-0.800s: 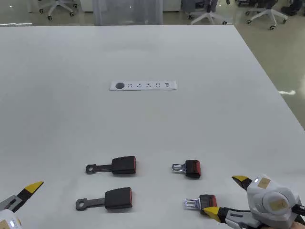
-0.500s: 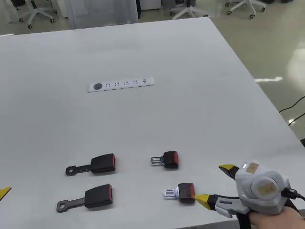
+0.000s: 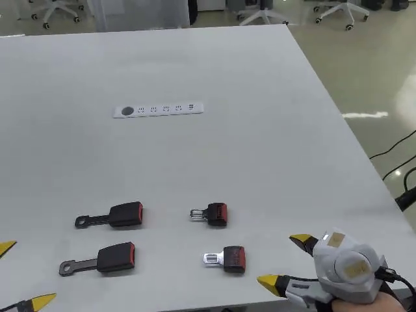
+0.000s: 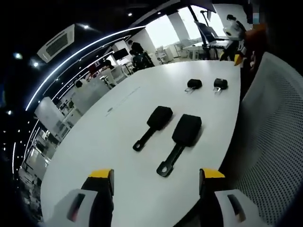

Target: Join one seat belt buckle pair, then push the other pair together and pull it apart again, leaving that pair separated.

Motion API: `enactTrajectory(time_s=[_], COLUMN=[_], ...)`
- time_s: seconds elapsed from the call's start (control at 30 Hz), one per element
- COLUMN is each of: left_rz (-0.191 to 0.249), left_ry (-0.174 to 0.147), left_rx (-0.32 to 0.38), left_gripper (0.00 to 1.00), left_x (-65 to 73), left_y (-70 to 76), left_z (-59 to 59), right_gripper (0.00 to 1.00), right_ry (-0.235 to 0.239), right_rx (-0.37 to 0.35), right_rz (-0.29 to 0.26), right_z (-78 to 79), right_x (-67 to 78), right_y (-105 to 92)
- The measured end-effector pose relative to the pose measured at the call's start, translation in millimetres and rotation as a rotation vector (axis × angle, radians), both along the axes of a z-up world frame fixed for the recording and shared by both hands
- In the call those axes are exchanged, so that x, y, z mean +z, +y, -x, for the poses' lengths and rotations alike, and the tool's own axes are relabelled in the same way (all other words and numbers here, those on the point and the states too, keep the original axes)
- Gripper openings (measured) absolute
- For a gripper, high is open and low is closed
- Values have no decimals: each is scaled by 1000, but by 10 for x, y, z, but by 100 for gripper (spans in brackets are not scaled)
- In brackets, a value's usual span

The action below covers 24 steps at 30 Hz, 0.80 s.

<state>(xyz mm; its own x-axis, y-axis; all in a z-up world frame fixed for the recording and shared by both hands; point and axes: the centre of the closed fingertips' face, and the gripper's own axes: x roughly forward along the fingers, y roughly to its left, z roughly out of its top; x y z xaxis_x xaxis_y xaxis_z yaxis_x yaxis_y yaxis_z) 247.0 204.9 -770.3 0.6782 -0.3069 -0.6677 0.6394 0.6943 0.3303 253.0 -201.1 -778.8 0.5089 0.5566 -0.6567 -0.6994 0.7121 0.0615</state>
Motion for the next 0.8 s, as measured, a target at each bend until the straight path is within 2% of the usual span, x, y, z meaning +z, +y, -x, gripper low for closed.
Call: enactTrajectory(time_s=[0.03,0.07,0.1,0.13,0.2,0.27,0.33,0.37,0.4,0.43,0.47,0.5,0.53,0.57,0.6,0.63,0.67,0.7,0.73,0.8], left_rz=[-51,-51,-39,-35,-13,-22,-25,-10,-17,-4,26,34,53,47,7,5,25,25,20,32], left_ry=[3,-63,-163,-169,-84,-87,-104,-110,-105,-116,-115,-109,-70,-48,-56,-99,-137,-111,-73,-87], left_rx=[5,-9,-66,-31,68,50,14,-5,-38,-56,-83,-91,-108,-115,-181,-235,-255,-223,-180,-179], left_gripper=[70,64,61,62,65,63,64,68,72,78,81,81,81,83,84,85,89,93,95,98], left_x=[36,154,312,325,210,199,213,202,153,149,148,141,79,45,48,115,181,145,96,105], left_y=[29,11,-32,41,181,192,145,103,61,10,-94,-133,-216,-247,-310,-370,-415,-368,-284,-219], left_z=[-19,-105,-189,-202,-204,-219,-225,-219,-187,-166,-128,-104,-48,-19,-7,-20,-41,-45,-61,-109], right_gripper=[66,66,66,66,66,66,66,66,67,68,70,76,81,83,83,83,86,90,93,100], right_ry=[-7,-11,-17,-19,-31,-36,-36,-36,-38,-53,-112,-125,-144,-144,-127,-126,-129,-128,-128,-150], right_rx=[21,35,47,50,61,60,56,56,54,52,57,52,43,34,24,16,6,1,0,2], right_rz=[2,4,6,7,8,5,2,4,7,7,9,-5,-16,-14,-10,-8,-9,-9,-11,-2], right_z=[-18,-30,-51,-58,-95,-112,-117,-115,-109,-112,-160,-162,-171,-167,-150,-143,-139,-136,-132,-157], right_x=[16,27,49,56,104,115,95,83,71,73,117,136,147,134,84,61,30,7,-8,11], right_y=[47,74,100,108,126,119,109,103,90,80,76,84,79,65,44,35,28,29,45,74])
